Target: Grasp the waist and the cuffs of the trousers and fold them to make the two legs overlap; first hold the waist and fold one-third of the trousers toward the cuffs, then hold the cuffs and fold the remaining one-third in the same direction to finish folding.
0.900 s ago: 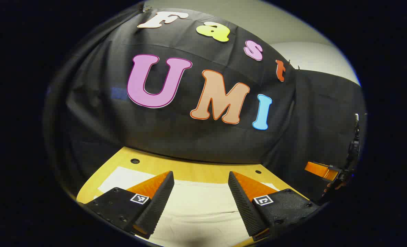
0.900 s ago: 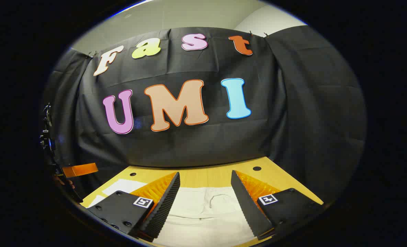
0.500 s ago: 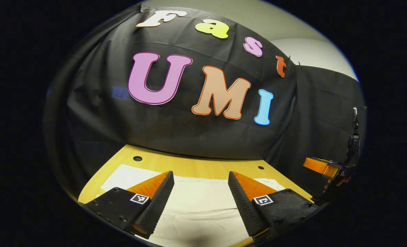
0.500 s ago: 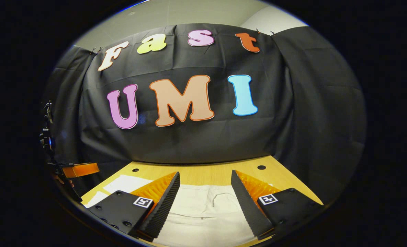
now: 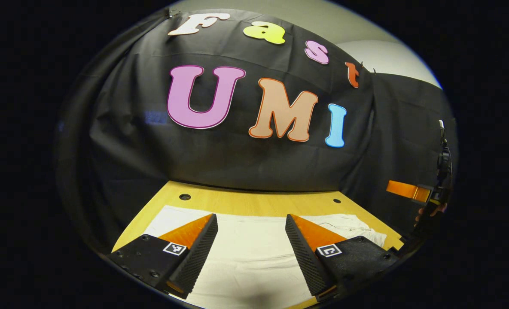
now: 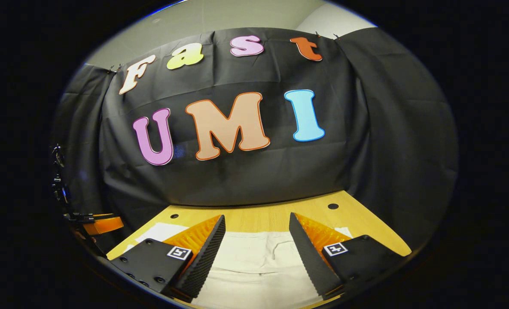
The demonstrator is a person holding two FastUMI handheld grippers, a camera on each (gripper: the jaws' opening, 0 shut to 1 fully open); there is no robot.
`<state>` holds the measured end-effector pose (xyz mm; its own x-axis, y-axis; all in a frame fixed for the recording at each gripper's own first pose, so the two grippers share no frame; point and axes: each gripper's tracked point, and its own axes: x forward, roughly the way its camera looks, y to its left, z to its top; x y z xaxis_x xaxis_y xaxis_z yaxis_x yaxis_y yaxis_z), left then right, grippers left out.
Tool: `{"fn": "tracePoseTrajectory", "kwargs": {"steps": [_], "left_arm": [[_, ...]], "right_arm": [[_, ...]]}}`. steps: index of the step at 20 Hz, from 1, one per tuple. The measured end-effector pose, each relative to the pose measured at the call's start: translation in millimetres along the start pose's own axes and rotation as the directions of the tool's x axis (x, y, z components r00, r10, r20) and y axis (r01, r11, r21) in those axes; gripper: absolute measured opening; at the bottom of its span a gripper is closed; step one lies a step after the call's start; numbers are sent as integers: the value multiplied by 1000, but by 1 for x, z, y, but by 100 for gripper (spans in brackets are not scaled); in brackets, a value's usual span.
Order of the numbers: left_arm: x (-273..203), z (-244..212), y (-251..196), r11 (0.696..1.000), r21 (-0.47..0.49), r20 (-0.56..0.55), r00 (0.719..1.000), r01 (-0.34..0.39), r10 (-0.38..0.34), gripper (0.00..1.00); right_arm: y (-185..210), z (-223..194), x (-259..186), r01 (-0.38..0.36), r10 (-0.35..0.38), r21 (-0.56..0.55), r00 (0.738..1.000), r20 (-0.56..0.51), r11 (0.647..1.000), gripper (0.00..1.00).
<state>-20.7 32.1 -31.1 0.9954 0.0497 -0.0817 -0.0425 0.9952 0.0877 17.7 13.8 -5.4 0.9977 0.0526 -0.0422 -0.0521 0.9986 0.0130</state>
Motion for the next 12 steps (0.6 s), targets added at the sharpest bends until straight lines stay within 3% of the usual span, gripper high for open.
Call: {"fn": "tracePoseTrajectory", "kwargs": {"steps": [4, 5, 7, 11, 12], "left_arm": [[-12, -34, 10, 996, 78, -103, 994, 39, -31, 94], [-16, -44, 9, 994, 87, -128, 990, 61, -50, 94], [-25, -65, 7, 989, 91, -186, 977, 120, -102, 94], [-41, -112, 2, 968, 79, -330, 923, 237, -199, 94], [-45, -123, 1, 962, 74, -367, 905, 262, -218, 94]], "right_arm": [[-6, -9, -5, 6, -7, -25, 1000, -21, 1000, 96], [-7, -12, -7, 7, -8, -32, 1000, -29, 999, 91], [-7, -18, -12, -2, 0, -30, 999, -47, 1000, 96], [-8, -29, -21, -6, 3, -38, 997, -80, 999, 96], [-8, -31, -23, -5, 1, -47, 996, -87, 999, 91]]}}
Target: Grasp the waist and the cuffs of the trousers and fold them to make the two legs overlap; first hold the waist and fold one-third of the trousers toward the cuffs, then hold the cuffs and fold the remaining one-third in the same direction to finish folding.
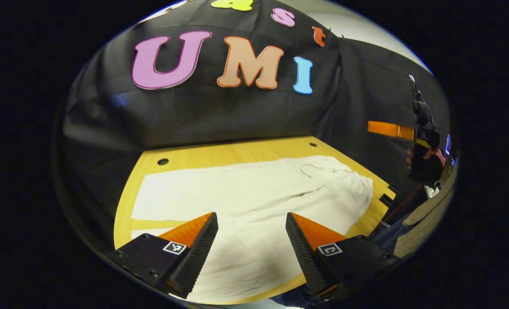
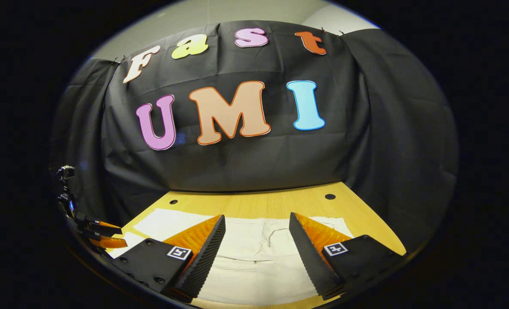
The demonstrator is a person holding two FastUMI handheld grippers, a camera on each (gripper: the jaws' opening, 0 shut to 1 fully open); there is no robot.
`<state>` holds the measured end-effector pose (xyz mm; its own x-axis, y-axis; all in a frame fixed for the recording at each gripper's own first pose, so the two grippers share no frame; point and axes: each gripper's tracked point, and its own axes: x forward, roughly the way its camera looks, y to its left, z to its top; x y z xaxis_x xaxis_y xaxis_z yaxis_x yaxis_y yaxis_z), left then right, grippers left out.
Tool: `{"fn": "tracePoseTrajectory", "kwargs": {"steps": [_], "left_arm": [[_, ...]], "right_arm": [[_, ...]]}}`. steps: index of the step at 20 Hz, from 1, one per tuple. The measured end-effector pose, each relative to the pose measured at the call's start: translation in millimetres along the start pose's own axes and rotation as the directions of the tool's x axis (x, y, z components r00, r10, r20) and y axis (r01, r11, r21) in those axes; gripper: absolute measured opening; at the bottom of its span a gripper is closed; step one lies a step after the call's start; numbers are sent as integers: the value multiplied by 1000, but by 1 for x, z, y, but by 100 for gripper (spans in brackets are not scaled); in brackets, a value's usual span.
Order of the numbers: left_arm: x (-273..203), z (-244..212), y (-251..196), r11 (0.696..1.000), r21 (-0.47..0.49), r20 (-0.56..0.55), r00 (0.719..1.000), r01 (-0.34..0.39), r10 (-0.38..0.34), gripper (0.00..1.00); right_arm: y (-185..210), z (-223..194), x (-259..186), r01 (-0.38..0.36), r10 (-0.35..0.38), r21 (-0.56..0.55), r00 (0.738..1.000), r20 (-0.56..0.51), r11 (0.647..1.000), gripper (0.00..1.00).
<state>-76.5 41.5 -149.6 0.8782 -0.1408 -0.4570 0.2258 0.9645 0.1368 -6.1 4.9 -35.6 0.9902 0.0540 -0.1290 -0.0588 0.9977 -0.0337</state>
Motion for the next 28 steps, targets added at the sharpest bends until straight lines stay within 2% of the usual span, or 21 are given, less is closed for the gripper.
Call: {"fn": "tracePoseTrajectory", "kwargs": {"steps": [1, 4, 9, 11, 19, 25, 28], "left_arm": [[0, -13, -2, 1000, 3, -35, 999, 27, -27, 95], [-3, -52, -10, 993, 25, -158, 982, 112, -107, 94], [-22, -119, -11, 970, 89, -367, 913, 226, -179, 94], [-30, -134, -8, 962, 115, -419, 890, 247, -179, 94], [-39, -182, 18, 940, 188, -537, 831, 284, -144, 94], [-39, -196, 24, 940, 195, -557, 820, 281, -130, 93], [-39, -201, 31, 941, 207, -565, 818, 270, -110, 87]], "right_arm": [[-1, -4, -3, 5, -5, -9, 1000, -6, 1000, 96], [-2, -11, -9, 9, -10, -17, 1000, -30, 1000, 96], [-5, -18, -15, 31, -32, -17, 998, -49, 999, 96], [-5, -21, -18, 37, -38, -13, 998, -54, 999, 96], [-13, -32, -23, 89, -90, -15, 993, -74, 996, 96], [-12, -31, -23, 99, -100, -13, 992, -71, 995, 96], [-14, -31, -23, 99, -101, -27, 993, -66, 995, 96]]}}
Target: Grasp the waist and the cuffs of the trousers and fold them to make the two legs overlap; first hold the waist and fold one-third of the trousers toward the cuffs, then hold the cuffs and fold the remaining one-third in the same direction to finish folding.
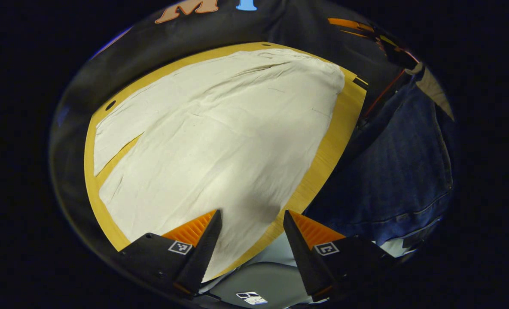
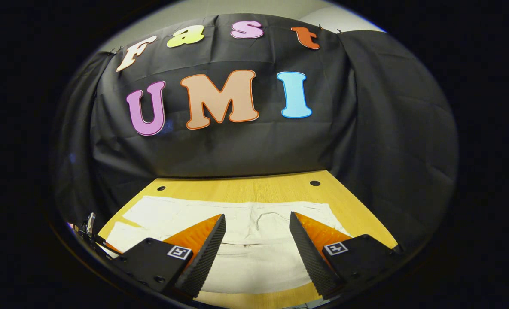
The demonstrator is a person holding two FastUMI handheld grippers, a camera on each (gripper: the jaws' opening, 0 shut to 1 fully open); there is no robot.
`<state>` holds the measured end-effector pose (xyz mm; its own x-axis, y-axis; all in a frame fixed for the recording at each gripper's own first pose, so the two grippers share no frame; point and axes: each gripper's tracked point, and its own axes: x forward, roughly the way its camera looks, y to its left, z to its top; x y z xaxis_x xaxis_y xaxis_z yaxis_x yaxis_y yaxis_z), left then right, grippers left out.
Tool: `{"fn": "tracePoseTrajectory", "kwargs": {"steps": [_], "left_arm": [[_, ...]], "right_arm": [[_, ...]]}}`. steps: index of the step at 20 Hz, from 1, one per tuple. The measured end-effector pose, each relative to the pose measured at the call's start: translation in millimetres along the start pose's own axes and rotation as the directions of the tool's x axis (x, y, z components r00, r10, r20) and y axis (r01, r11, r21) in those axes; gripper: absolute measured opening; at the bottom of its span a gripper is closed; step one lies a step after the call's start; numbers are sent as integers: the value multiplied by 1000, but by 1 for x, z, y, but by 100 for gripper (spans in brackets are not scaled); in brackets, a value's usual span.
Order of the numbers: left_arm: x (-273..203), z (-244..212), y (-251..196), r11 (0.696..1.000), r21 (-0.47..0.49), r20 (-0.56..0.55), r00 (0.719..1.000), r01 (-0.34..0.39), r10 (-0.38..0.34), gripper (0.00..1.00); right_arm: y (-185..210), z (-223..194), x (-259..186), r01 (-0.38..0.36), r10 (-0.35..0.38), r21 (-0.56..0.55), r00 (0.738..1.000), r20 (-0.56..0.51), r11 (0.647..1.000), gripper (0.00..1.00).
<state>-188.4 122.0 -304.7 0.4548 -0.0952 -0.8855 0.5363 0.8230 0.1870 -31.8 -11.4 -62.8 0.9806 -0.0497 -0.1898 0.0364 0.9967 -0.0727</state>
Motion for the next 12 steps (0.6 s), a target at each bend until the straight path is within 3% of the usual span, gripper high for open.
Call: {"fn": "tracePoseTrajectory", "kwargs": {"steps": [6, 12], "left_arm": [[3, -5, 9, 996, 79, -18, 999, -33, 34, 72], [4, -7, 15, 997, 77, -50, 998, -30, 33, 60]], "right_arm": [[-3, 4, 0, 9, -9, 1, 1000, 4, 1000, 96], [-10, -1, 1, 11, -11, -26, 1000, -6, 1000, 96]]}}
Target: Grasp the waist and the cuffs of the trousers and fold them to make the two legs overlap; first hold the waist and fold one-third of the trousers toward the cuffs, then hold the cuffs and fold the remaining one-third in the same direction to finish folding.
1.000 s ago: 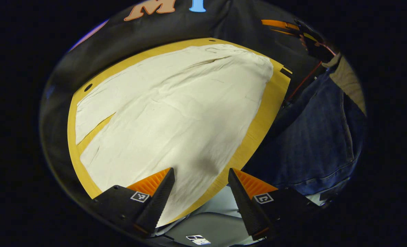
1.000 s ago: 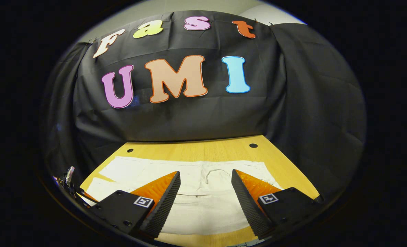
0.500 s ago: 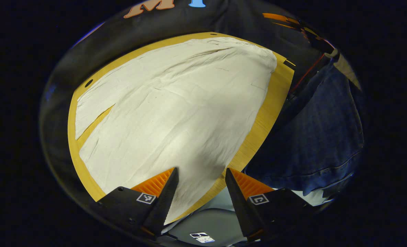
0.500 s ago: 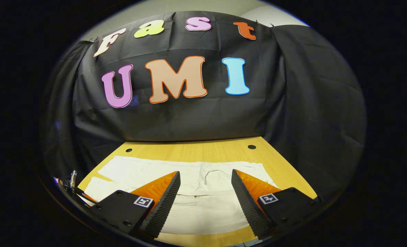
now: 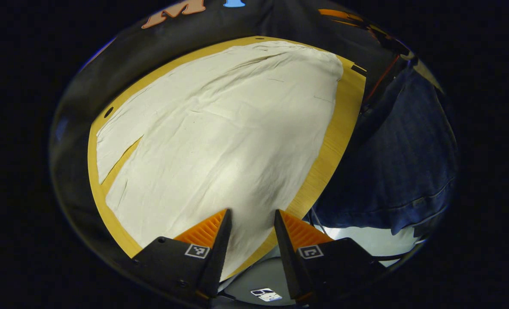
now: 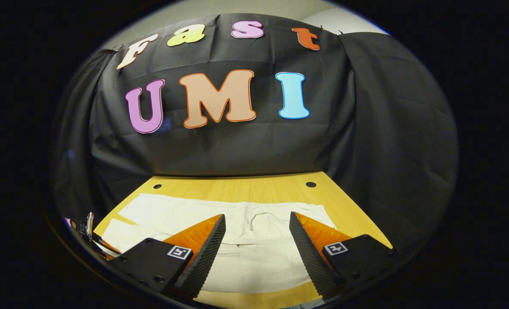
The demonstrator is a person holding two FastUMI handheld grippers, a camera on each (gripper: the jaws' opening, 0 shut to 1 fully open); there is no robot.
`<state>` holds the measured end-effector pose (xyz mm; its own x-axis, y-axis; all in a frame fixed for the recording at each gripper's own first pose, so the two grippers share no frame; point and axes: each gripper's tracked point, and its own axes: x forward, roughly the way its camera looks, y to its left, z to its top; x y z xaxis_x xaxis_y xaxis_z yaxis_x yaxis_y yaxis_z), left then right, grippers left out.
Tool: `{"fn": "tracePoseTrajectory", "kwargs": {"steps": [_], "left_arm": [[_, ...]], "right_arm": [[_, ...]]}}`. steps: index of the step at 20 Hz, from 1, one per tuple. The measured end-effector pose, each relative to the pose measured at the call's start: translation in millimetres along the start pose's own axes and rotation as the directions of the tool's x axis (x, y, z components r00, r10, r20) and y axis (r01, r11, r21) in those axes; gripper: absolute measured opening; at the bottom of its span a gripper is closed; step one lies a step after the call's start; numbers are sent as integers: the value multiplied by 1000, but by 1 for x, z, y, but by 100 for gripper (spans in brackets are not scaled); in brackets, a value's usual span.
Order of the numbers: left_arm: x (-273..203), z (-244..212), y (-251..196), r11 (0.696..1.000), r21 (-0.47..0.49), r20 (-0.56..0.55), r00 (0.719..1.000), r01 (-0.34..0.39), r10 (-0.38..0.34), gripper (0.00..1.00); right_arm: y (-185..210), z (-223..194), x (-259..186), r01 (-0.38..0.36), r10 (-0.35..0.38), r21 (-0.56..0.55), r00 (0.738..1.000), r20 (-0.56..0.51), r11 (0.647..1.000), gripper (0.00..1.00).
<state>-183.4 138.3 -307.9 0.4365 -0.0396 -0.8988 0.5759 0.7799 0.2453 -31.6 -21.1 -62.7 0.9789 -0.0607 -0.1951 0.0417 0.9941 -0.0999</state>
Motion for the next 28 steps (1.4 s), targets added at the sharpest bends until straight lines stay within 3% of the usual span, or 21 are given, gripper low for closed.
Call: {"fn": "tracePoseTrajectory", "kwargs": {"steps": [2, 3, 8, 9, 12, 15, 19, 24, 28], "left_arm": [[0, 1, 7, 1000, -16, -17, 1000, -7, 7, 47], [0, 0, 10, 1000, -19, -26, 1000, -9, 8, 35], [0, 2, 15, 1000, -10, -49, 999, -13, 12, 4], [1, 2, 14, 1000, -5, -58, 998, -1, 0, 0], [0, 1, 16, 999, -44, -74, 997, 25, -28, 0], [1, 1, 18, 998, -46, -83, 996, 36, -40, 0], [0, 1, 22, 1000, 16, -96, 995, 18, -17, 0], [1, 0, 21, 1000, 25, -114, 993, 17, -14, 0], [2, 0, 22, 999, 32, -127, 992, 18, -14, 0]], "right_arm": [[-2, -4, 0, -8, 7, -18, 1000, -9, 1000, 96], [-1, -5, 0, -14, 14, -29, 1000, -12, 999, 96], [1, -16, 3, -65, 60, -118, 997, -53, 991, 95], [1, -21, 4, -80, 72, -136, 995, -65, 987, 92], [0, -36, 6, -135, 114, -208, 987, -112, 969, 98], [-9, -68, 10, -210, 153, -332, 970, -190, 920, 98], [-30, -121, 9, -352, 190, -469, 914, -358, 810, 98], [-58, -187, 7, -512, 183, -519, 810, -557, 684, 98], [-66, -227, 7, -609, 187, -473, 717, -672, 637, 99]]}}
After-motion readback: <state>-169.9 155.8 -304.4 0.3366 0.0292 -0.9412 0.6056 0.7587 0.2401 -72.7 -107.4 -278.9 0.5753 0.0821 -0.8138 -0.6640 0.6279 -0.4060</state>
